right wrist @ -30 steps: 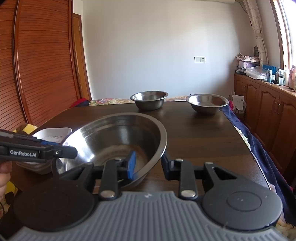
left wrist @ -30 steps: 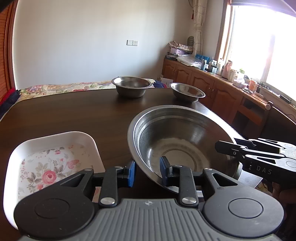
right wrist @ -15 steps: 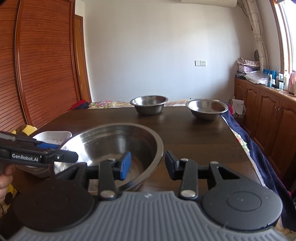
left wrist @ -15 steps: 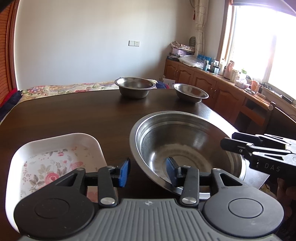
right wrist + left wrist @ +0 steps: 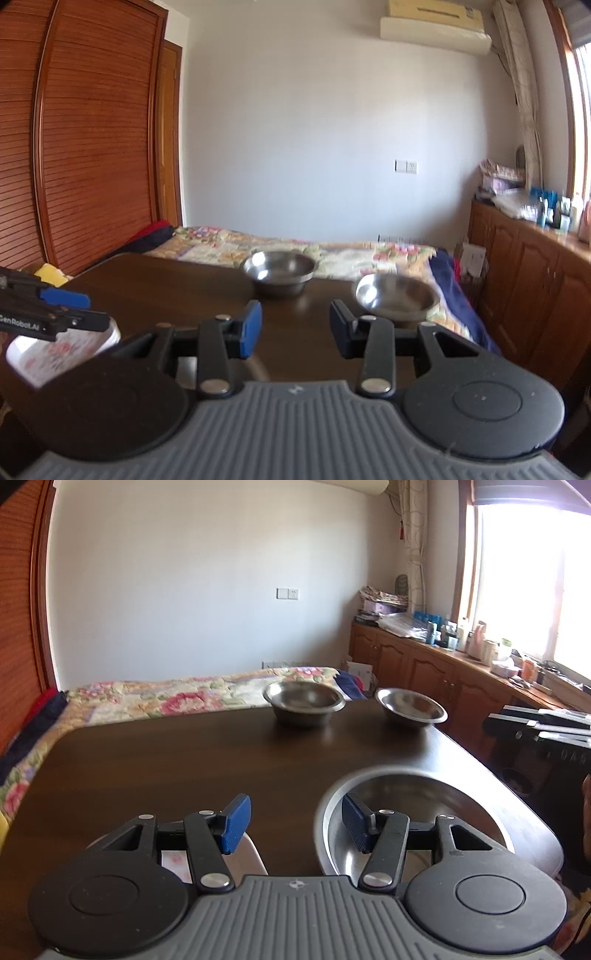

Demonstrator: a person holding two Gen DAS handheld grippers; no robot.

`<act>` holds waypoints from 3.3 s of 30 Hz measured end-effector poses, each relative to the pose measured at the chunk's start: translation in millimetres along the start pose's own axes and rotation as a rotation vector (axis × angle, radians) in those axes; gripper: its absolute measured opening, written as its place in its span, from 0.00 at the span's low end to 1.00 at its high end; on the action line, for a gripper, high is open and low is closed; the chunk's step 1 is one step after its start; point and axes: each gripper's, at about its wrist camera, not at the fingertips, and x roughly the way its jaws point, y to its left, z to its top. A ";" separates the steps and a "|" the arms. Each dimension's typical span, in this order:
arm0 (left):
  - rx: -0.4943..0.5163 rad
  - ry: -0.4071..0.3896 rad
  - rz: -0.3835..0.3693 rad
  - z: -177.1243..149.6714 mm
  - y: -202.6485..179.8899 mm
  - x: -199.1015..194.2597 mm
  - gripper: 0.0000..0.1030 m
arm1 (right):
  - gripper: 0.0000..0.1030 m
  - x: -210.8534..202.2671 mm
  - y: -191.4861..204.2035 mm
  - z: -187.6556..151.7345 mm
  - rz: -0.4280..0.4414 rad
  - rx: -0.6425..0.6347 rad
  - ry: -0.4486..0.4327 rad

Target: Organize plates and bowls

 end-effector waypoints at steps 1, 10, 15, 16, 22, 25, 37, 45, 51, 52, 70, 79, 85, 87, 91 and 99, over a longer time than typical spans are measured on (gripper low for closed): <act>0.003 -0.004 0.006 5.3 2.0 2.5 0.56 | 0.41 3.1 -2.5 5.2 0.001 -0.009 -0.005; 0.021 -0.022 0.048 48.2 11.5 36.6 0.57 | 0.41 42.2 -18.4 29.1 0.034 -0.042 -0.003; 0.022 0.000 0.051 62.9 15.4 60.4 0.57 | 0.41 63.0 -21.2 33.8 0.054 -0.053 0.013; 0.026 0.003 0.053 65.3 15.1 64.3 0.57 | 0.41 67.7 -22.0 34.5 0.057 -0.054 0.018; 0.024 0.015 0.038 80.2 17.9 89.4 0.57 | 0.41 99.7 -26.6 34.2 0.103 -0.042 0.089; 0.013 0.018 0.043 87.4 21.3 101.1 0.57 | 0.41 117.0 -28.4 35.5 0.116 -0.039 0.117; -0.016 0.070 0.057 100.0 33.7 156.5 0.54 | 0.41 176.8 -34.9 31.6 0.135 0.005 0.220; -0.041 0.100 0.033 102.4 38.1 186.2 0.51 | 0.41 203.8 -37.2 27.7 0.146 0.044 0.291; -0.057 0.107 0.015 107.8 35.1 206.5 0.51 | 0.41 212.0 -39.1 27.1 0.160 0.068 0.315; -0.054 0.111 0.012 107.9 34.1 210.1 0.51 | 0.41 213.7 -38.9 27.5 0.161 0.071 0.318; -0.065 0.177 0.005 105.6 35.6 246.6 0.43 | 0.41 226.6 -31.6 27.4 0.204 0.112 0.349; -0.061 0.191 0.000 104.7 38.7 250.9 0.25 | 0.27 232.1 -30.7 24.9 0.211 0.120 0.373; -0.051 0.188 0.005 105.8 38.9 239.4 0.19 | 0.20 222.4 -31.2 26.6 0.207 0.132 0.366; -0.051 0.178 0.001 108.0 38.0 231.8 0.19 | 0.19 216.1 -31.0 29.9 0.209 0.134 0.356; -0.040 0.161 -0.001 111.5 33.7 216.9 0.17 | 0.16 202.7 -28.0 37.2 0.194 0.123 0.327; -0.011 0.107 -0.004 116.2 22.3 181.4 0.15 | 0.15 172.3 -27.4 44.2 0.178 0.121 0.280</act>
